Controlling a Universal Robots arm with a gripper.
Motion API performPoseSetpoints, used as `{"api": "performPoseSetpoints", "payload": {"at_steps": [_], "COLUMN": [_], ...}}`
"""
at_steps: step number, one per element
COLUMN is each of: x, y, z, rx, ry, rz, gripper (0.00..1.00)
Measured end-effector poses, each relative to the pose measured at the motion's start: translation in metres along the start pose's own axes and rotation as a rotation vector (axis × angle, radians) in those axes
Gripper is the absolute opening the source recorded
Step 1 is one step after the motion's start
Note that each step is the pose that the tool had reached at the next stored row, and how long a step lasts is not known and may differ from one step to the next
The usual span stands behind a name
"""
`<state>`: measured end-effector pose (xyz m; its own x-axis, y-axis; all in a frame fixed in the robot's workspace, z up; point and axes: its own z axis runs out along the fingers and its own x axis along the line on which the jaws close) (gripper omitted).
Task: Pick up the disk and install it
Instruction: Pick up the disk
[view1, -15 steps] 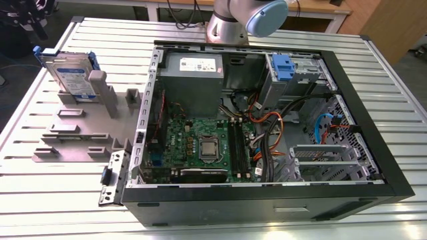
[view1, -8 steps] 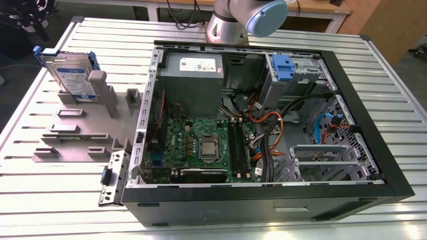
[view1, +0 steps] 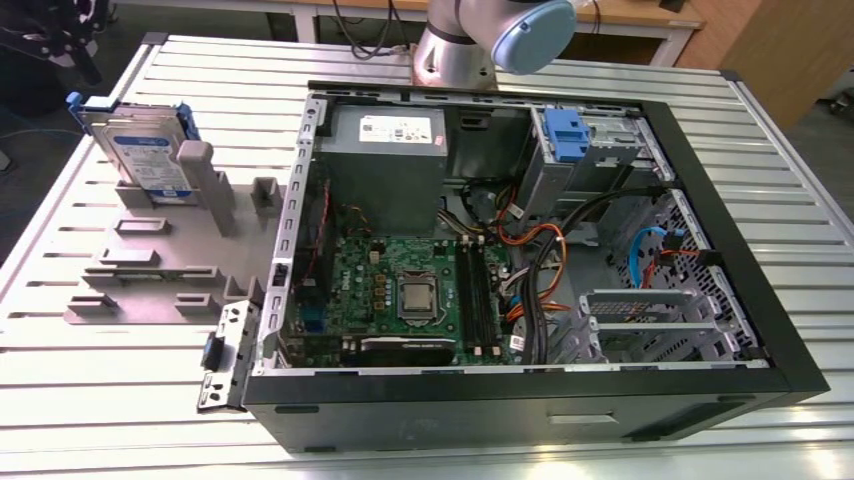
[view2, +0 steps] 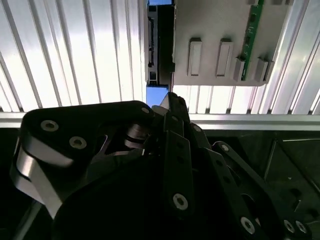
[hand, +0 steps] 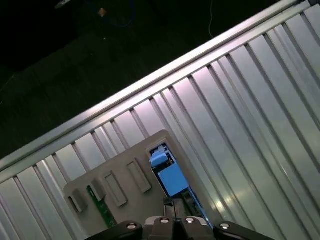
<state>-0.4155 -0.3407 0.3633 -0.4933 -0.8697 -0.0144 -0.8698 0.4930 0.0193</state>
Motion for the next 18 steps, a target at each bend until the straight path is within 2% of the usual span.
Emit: {"api": "performPoseSetpoints", "payload": {"at_steps": [12,16,18], "x": [0.0,0.0001,0.0006], "y": [0.0,0.0,0.0011], "z": [0.0023,0.0027,0.0028], "rx": [-0.0032,-0.0038,-0.0021], "ry": [0.0042,0.0051,0.0044], "rz": [-0.217,-0.267,-0.272], "gripper": [0.11,0.11,0.11]}}
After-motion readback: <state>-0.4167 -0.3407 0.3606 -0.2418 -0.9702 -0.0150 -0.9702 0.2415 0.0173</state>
